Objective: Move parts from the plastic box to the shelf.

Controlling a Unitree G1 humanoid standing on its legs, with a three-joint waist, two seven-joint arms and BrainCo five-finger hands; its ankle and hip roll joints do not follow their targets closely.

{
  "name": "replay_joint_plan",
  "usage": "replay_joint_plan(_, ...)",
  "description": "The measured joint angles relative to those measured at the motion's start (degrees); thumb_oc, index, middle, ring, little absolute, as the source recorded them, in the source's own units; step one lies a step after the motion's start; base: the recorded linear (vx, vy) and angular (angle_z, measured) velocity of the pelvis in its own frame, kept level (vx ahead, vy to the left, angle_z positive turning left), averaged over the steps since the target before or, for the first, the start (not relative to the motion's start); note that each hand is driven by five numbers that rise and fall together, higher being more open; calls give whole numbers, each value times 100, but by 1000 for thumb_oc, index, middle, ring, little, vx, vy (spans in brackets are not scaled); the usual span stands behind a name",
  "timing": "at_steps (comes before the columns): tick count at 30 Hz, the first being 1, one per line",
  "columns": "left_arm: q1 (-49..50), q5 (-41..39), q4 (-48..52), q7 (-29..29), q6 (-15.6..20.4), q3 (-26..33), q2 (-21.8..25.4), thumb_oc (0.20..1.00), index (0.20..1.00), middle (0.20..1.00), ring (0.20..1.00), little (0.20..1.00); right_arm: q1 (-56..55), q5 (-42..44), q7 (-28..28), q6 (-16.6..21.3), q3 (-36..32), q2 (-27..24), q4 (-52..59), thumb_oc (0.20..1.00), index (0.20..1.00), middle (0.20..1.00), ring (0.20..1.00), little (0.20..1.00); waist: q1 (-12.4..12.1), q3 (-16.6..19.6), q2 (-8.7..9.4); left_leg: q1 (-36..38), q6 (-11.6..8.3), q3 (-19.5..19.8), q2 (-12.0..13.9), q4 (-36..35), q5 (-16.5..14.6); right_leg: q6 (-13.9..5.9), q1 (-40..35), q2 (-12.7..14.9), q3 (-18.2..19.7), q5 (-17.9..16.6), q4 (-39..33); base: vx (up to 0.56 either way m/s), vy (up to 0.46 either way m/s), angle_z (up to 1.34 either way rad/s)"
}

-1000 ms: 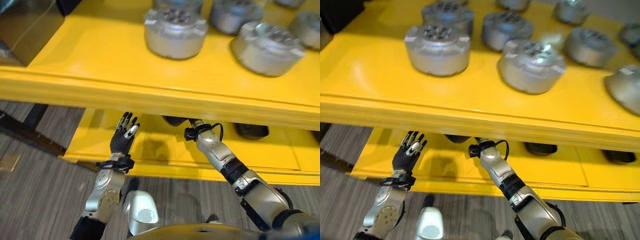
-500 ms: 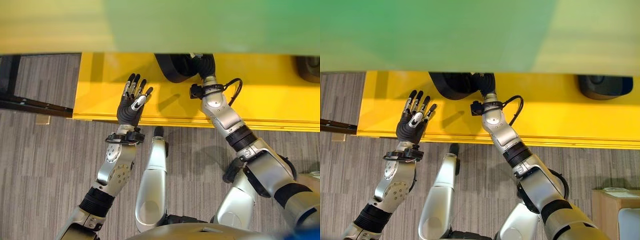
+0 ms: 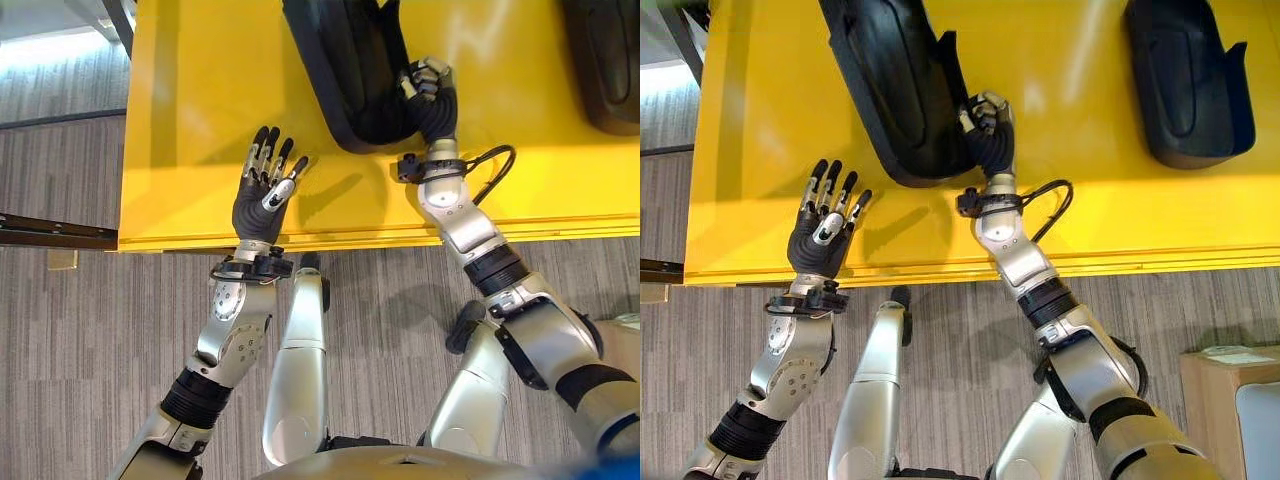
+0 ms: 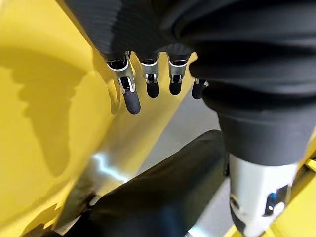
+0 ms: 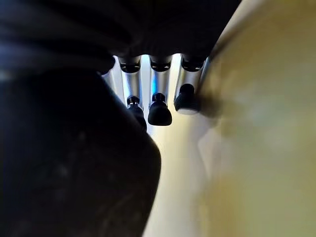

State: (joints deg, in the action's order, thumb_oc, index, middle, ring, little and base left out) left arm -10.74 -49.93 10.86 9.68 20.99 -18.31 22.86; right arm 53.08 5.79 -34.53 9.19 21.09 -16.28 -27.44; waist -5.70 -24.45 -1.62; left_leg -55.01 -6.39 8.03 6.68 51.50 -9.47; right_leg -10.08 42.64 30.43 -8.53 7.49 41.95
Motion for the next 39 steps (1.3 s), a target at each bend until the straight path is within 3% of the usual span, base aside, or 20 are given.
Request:
replay_joint_plan(2,4,0,36,18,6,-75,23,1000,1000,1000,1000,1000,262,-32,-121,-8,-73,-120,-401,200,200,200,200,200,-1,2,3,-59,43,-37,-7,146,-49,63,114,9,136,42,134,-12,9,-3)
replay_joint_plan(8,42,-2,112,32,113,-122,45,1000,1000,1000,1000,1000,1035,46,-305,-64,-144,-356,-1552,200,200,200,200,200,-17,170,22,-355,51,-22,-66,293,-64,0,406,9,233,70,157,3,18,-6)
replay_joint_plan(9,43,-4,108,35,112,-136,53,1000,1000,1000,1000,1000,1065,65,-339,-46,-139,-405,-1673,200,200,200,200,200,-18,184,31,-368,52,-18,-58,310,-64,104,475,13,307,162,282,22,1,5)
replay_joint_plan(14,71,-4,45,150,188,-194,42,1000,1000,1000,1000,1000,1250,91,-400,148,-122,-502,-2398,200,200,200,200,200,-50,337,70,-380,48,13,-73,154,-62,46,579,-48,288,189,180,27,-4,-6)
replay_joint_plan(16,71,-3,-89,171,201,-205,65,1000,1000,1000,1000,1000,1233,129,-423,197,-38,-509,-2531,200,200,200,200,200,-12,406,65,-384,41,18,-37,179,-58,256,700,-48,400,381,525,33,-19,11)
replay_joint_plan(17,58,-4,-94,182,228,-193,38,1000,1000,1000,1000,1000,1240,191,-450,218,-24,-502,-2520,200,200,200,200,200,-45,435,116,-386,-42,40,-50,51,-53,74,707,-69,345,354,431,43,-26,0)
replay_joint_plan(18,65,-4,-93,187,229,-206,23,1000,1000,1000,1000,1000,1254,187,-424,250,28,-502,-2497,200,200,200,200,200,-91,443,103,-358,-5,62,-59,-52,-64,-31,700,-101,271,311,200,39,-24,-29)
replay_joint_plan(19,66,-3,-92,190,223,-209,21,1000,1000,1000,1000,1000,1167,187,-439,245,55,-502,-2413,200,200,200,200,200,-52,445,92,-365,4,77,13,56,-60,178,756,-117,363,484,529,39,-23,8)
replay_joint_plan(20,20,2,-86,185,243,-193,36,1000,1000,1000,1000,1000,867,186,-509,248,-95,-513,-2083,200,200,200,200,200,59,452,197,-407,-59,45,4,87,-44,165,787,-129,447,581,686,39,-22,-16)
replay_joint_plan(21,87,2,-87,190,304,-172,-7,1000,1000,1000,1000,1000,627,175,-498,247,-31,-509,-1596,200,200,200,200,200,-5,511,131,-383,60,6,4,423,-380,2,788,-188,395,452,448,48,-31,4)
replay_joint_plan(22,19,3,-90,189,306,-167,10,1000,1000,1000,1000,1000,484,171,-496,218,-126,-498,-1361,200,200,200,200,200,139,507,187,-409,55,-84,9,428,-380,274,887,-205,433,659,1056,53,-34,-26)
replay_joint_plan(23,41,15,-81,194,348,-109,-119,1000,1000,1000,1000,1000,45,40,-482,116,-316,-480,-742,200,200,200,200,200,164,514,246,-408,52,-94,-41,385,-381,170,839,-254,441,667,1016,47,-32,19)
replay_joint_plan(25,31,191,-92,194,378,93,-235,1000,1000,1000,1000,1000,-579,-293,-480,132,-478,-467,190,200,200,200,200,200,221,505,252,-408,82,-98,15,334,-349,225,797,-260,318,633,962,33,-17,-3)
replay_joint_plan(39,-16,225,-51,210,470,163,-251,1000,1000,1000,1000,1000,-787,-480,-533,186,-761,-227,515,200,200,200,200,200,298,501,245,-524,99,-96,90,329,-340,258,893,-330,294,610,838,5,-5,-3)
